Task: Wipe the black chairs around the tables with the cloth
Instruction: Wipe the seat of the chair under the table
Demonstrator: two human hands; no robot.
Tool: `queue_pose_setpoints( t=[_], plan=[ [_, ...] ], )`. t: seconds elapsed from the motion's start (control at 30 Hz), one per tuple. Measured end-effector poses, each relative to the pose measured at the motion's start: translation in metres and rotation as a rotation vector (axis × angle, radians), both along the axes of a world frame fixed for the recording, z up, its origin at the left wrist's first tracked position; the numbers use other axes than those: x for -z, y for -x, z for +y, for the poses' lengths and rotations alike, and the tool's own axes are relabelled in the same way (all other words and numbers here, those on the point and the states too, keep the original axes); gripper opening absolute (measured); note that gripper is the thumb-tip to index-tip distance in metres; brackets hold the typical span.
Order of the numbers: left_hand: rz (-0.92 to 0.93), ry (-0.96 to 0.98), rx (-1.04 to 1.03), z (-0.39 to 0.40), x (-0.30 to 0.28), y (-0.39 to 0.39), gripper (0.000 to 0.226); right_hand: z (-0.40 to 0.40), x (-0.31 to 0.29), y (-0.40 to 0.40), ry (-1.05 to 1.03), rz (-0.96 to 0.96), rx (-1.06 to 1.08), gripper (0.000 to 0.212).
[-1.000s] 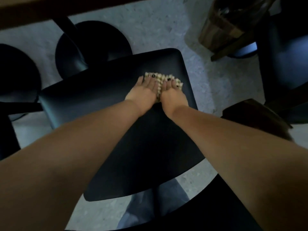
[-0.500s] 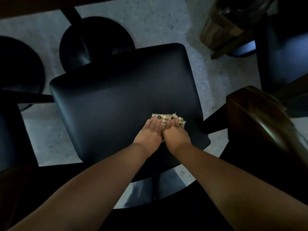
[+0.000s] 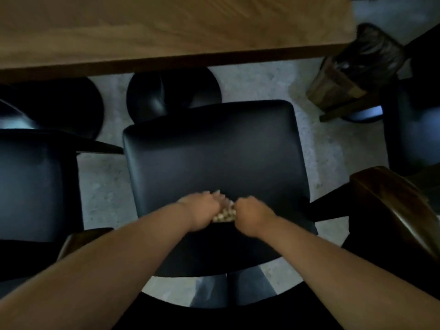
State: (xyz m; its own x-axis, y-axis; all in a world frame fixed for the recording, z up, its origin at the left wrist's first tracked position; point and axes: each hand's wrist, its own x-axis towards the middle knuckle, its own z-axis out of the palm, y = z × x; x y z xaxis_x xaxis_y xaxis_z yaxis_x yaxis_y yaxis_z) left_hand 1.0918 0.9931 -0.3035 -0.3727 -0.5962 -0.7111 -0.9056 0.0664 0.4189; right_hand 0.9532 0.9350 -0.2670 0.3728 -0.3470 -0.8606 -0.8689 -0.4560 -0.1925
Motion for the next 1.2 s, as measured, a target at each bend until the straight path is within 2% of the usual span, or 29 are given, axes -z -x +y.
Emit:
queue_pose_setpoints(
  t=[0.13,0.2,0.27,0.4,0.53,0.77,0.9,1.0,1.2],
  plan=[
    [-0.105,0.268,-0.288,-0.028,-0.008,-0.092,0.076,-0.058,0.003,-0.088,0.280,-0.365,-0.022,0.053],
    [-0.181,0.397,-0.399,-0.042,-0.003,-0.133,0.075,-0.086,0.013,-0.133,0.379,-0.510,-0.129,0.065],
    [-0.260,0.425,-0.456,-0.052,0.007,-0.162,0.074,-0.105,0.029,-0.168,0.402,-0.557,-0.278,0.067],
    [-0.415,0.275,-0.414,-0.050,0.035,-0.172,0.064,-0.100,0.074,-0.192,0.317,-0.450,-0.445,0.063],
    [-0.523,0.215,-0.397,-0.042,0.046,-0.150,0.060,-0.063,0.097,-0.179,0.385,-0.430,-0.385,0.058],
    [-0.510,0.138,-0.235,-0.018,0.032,-0.120,0.060,-0.031,0.078,-0.138,0.280,-0.374,-0.414,0.065],
    [-0.425,0.025,-0.266,-0.010,0.030,-0.103,0.058,-0.002,0.075,-0.114,0.244,-0.299,-0.351,0.068],
    [-0.406,-0.036,-0.272,-0.006,0.020,-0.086,0.047,0.016,0.073,-0.100,0.182,-0.270,-0.266,0.065],
    [-0.374,-0.154,-0.223,0.002,0.007,-0.049,0.042,0.040,0.070,-0.070,0.091,-0.238,-0.207,0.065]
  ],
)
